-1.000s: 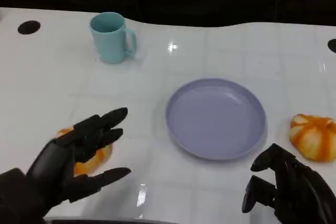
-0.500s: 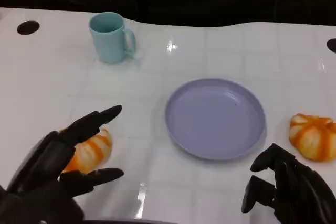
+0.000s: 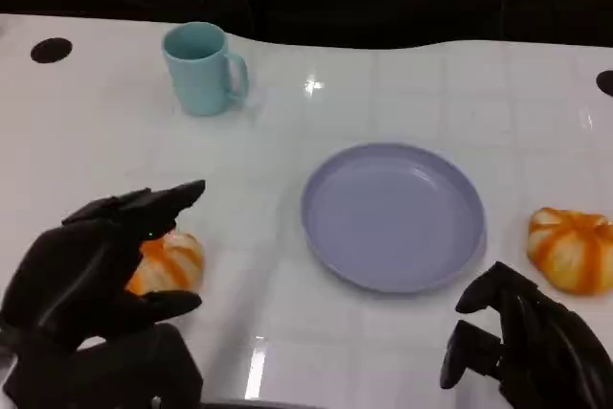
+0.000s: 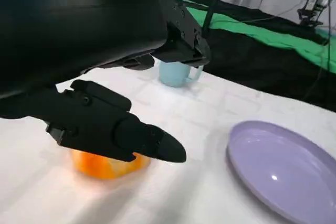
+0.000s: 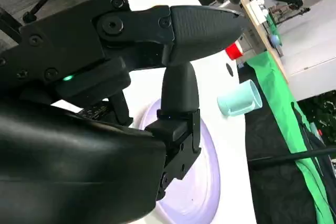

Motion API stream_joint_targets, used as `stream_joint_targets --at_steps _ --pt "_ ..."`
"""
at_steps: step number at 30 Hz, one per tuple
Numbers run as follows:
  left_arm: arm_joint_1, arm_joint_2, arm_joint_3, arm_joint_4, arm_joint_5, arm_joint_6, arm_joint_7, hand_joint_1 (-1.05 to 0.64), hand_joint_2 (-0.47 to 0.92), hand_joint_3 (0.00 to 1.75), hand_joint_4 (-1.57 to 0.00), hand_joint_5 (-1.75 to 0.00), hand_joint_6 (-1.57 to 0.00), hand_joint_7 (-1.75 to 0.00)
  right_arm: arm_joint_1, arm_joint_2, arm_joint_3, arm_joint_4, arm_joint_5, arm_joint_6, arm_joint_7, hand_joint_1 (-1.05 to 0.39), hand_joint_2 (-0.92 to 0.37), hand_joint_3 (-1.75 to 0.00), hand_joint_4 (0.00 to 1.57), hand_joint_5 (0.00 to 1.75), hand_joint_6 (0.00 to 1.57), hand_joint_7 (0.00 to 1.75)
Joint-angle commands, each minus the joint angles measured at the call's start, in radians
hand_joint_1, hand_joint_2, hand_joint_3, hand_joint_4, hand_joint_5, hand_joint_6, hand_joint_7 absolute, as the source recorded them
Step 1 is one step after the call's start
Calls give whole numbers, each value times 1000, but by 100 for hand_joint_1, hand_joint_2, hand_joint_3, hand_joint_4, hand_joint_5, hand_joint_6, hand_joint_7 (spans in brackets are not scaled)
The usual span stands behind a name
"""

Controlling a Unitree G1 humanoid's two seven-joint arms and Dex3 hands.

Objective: Grasp the bread from the table and place it into the plate.

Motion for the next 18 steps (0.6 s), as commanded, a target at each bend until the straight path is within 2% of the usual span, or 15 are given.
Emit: stream_joint_targets --at_steps 1,7,11,18 --pt "-7 25 -8 -21 9 25 -11 -45 89 0 -18 -10 -29 0 -1 -9 -3 -7 -7 -8 -4 -54 -92 -44 71 175 44 173" --pt "-8 32 -14 -23 5 34 -6 -45 89 0 -19 -9 -29 0 -1 -9 -3 -7 -7 -8 -4 -54 -92 -44 71 175 44 173" --pt "-149 152 -85 14 130 192 -256 -52 90 0 -11 -4 -22 0 -2 -5 -5 -9 -3 -2 -10 -55 -92 -43 70 175 41 174" --pt "-257 210 -149 103 167 250 -364 -59 91 1 -7 -1 -15 0 -1 -3 -2 -3 -6 -13 -8 -56 -92 -42 71 175 42 174"
